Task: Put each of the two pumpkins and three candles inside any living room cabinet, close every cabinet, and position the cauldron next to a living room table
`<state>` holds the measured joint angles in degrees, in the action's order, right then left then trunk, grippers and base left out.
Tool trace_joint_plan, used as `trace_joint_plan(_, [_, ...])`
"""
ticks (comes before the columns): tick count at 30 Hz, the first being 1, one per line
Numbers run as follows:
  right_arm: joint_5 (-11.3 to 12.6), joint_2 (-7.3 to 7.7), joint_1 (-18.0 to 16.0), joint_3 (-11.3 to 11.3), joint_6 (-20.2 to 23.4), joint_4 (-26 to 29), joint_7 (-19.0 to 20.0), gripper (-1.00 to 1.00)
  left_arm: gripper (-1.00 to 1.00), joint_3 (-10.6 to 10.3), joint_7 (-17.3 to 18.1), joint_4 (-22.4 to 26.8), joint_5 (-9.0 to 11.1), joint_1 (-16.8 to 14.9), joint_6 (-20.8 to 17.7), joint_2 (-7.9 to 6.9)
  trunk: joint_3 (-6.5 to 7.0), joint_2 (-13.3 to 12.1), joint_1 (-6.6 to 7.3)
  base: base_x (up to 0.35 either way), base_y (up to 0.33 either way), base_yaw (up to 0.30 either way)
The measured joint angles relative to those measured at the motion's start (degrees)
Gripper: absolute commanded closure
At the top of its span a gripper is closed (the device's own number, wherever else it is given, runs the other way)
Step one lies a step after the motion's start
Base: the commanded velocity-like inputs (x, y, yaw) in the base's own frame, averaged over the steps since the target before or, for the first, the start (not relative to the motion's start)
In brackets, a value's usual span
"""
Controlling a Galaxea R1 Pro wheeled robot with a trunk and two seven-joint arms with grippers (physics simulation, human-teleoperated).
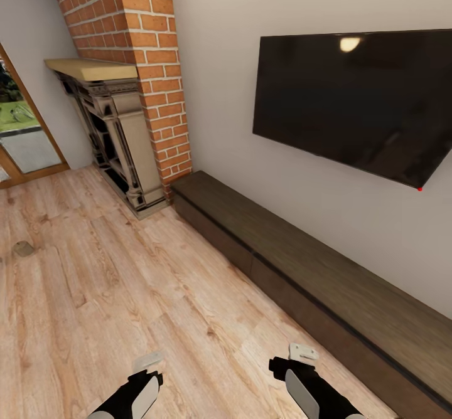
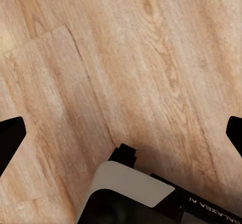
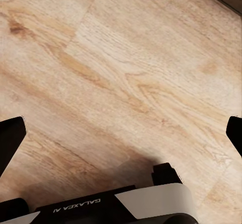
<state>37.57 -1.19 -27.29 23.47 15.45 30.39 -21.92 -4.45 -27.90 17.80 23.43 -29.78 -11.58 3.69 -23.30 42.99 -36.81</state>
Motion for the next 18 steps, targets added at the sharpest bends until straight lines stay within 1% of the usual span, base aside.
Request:
trace_joint_plan(3, [-0.05,-0.02,0.00,0.00,0.00,0.00,-0.01,-1.00,-1.00,0.00,0.00,0.00,-0.08,0.00,0.00,0.01,0.00,0.00,0.00,-0.137,0.117,0.000])
trace_joint_plan(10, [-0.13,-0.09,0.00,-0.01,0.00,0.00,-0.01,-1.00,-1.00,-0.03,0.02,0.00,-0.29,0.00,0.00,0.04,0.00,0.01,0.01,-0.026,0.018,0.000])
trace_joint_plan(15, [-1.60,-0.10,0.00,-0.01,-0.01,0.00,-0.06,-1.00,-1.00,0.00,0.02,0.00,-0.28,0.00,0.00,0.04,0.00,0.01,0.01,-0.002,0.001,0.000])
trace_joint_plan(18, [-1.98,-0.10,0.00,-0.01,0.02,0.00,-0.02,-1.00,-1.00,-0.01,0.02,0.00,-0.33,0.00,0.00,0.02,0.00,0.01,0.01,0.000,0.000,0.000])
